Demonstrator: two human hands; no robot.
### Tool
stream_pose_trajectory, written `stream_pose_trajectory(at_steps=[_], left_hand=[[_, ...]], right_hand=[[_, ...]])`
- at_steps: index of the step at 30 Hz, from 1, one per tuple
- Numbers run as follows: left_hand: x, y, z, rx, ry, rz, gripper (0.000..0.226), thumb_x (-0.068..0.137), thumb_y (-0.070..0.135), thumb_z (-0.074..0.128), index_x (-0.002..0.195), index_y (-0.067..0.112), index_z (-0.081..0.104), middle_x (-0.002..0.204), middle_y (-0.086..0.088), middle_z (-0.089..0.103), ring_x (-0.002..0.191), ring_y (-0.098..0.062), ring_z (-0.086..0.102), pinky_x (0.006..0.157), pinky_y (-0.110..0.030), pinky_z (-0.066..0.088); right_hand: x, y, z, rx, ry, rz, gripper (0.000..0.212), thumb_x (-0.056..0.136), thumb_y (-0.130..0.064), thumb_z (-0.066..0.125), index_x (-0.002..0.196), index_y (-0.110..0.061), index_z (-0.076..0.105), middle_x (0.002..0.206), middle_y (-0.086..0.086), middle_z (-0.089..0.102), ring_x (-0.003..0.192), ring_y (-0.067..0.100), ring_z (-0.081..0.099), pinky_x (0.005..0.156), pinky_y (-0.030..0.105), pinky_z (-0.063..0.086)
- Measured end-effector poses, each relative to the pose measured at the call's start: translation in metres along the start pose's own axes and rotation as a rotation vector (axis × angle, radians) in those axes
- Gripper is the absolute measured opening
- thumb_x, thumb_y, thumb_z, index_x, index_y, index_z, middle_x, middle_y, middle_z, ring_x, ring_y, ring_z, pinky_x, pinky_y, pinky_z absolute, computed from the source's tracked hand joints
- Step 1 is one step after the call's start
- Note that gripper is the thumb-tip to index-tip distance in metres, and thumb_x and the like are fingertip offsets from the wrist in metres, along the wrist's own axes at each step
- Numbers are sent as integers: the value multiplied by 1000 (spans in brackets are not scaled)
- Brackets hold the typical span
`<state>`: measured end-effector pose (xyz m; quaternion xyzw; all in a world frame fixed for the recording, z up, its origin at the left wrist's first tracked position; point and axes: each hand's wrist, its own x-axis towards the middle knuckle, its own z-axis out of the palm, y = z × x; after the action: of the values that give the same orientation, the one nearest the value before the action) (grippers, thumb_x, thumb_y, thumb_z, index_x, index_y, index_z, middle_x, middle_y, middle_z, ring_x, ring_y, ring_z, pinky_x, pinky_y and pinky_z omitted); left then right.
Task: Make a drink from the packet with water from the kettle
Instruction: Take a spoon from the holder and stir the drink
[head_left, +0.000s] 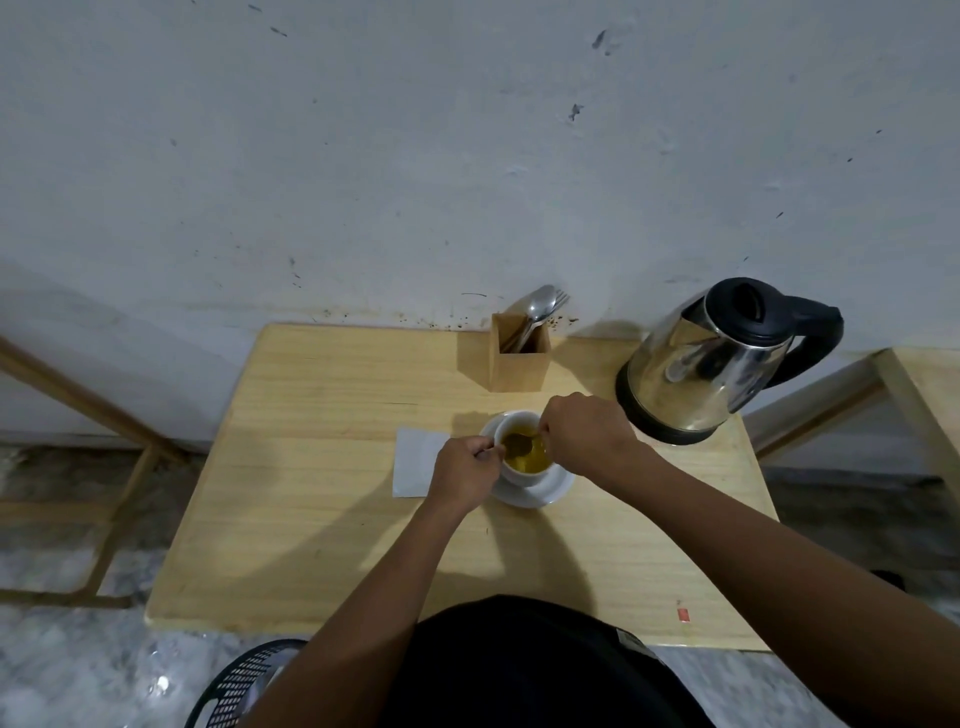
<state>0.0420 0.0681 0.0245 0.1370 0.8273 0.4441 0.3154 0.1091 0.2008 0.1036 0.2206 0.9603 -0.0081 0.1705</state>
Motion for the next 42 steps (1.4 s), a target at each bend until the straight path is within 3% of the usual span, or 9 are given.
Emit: stream_pose_trajectory(at_steps=[3, 7, 14, 20, 25, 28, 33, 38, 42], left_hand=[[0, 0, 0, 2, 3, 9, 17, 92, 23, 57, 94, 14, 72, 85, -2, 62, 82, -16, 58, 75, -29, 48], [0, 0, 0, 1, 1, 9, 25, 92, 24, 56, 105, 8, 71, 88, 0, 63, 86, -14, 59, 82, -32, 50], [0, 1, 1, 3, 7, -22, 27, 92, 24, 56, 114, 13, 69, 102, -1, 68, 92, -14, 59, 78, -26, 45], [0, 0, 2, -4, 22, -5, 27, 92, 24, 57, 113, 10, 69, 107, -7, 72, 92, -15, 61, 77, -25, 45], [0, -1, 2, -11, 24, -9, 30, 92, 24, 58, 116, 10, 67, 108, -7, 71, 96, -15, 62, 79, -24, 44], [0, -1, 2, -13, 14, -17, 27, 92, 25, 57, 113, 12, 69, 101, -3, 70, 96, -18, 63, 76, -25, 44], [-1, 1, 2, -15, 4, -20, 23, 92, 23, 57, 106, 13, 72, 99, -5, 70, 94, -20, 62, 78, -29, 48], [-1, 0, 1, -30, 5, 0, 14, 92, 23, 57, 93, 20, 71, 89, -3, 67, 88, -18, 61, 79, -34, 51], [-1, -1, 1, -24, 10, -8, 23, 92, 24, 57, 106, 13, 71, 99, -7, 71, 90, -15, 60, 83, -32, 51]], right_hand=[[4, 6, -3, -66, 29, 10, 20, 96, -20, 50, 112, -15, 61, 97, 3, 67, 75, 20, 60, 58, 29, 41], [2, 14, -10, -138, 0, -6, 19, 97, -13, 46, 112, -11, 58, 102, 6, 66, 72, 20, 53, 54, 27, 33], [4, 9, -7, -47, -71, -44, 23, 91, -31, 58, 108, -15, 60, 90, 0, 64, 74, 17, 57, 59, 28, 41], [8, 11, 2, -58, 37, -29, 22, 96, -23, 50, 112, -19, 65, 94, 1, 68, 72, 18, 60, 54, 27, 39], [2, 18, -10, -141, -6, -21, 18, 97, -16, 48, 111, -12, 59, 91, 3, 63, 69, 18, 51, 54, 27, 35], [0, 14, -13, -121, -53, -33, 16, 95, -19, 51, 108, -11, 56, 82, 1, 53, 69, 17, 51, 55, 27, 36], [6, 4, -5, -18, -48, -35, 19, 92, -27, 56, 104, -14, 61, 81, 0, 59, 66, 15, 54, 55, 26, 42], [12, 6, -3, -56, 7, 1, 21, 95, -23, 53, 113, -17, 63, 93, 2, 67, 72, 18, 60, 57, 28, 43], [5, 13, -10, -106, -18, 17, 17, 97, -16, 50, 111, -11, 58, 100, 6, 66, 70, 19, 51, 53, 27, 35]])
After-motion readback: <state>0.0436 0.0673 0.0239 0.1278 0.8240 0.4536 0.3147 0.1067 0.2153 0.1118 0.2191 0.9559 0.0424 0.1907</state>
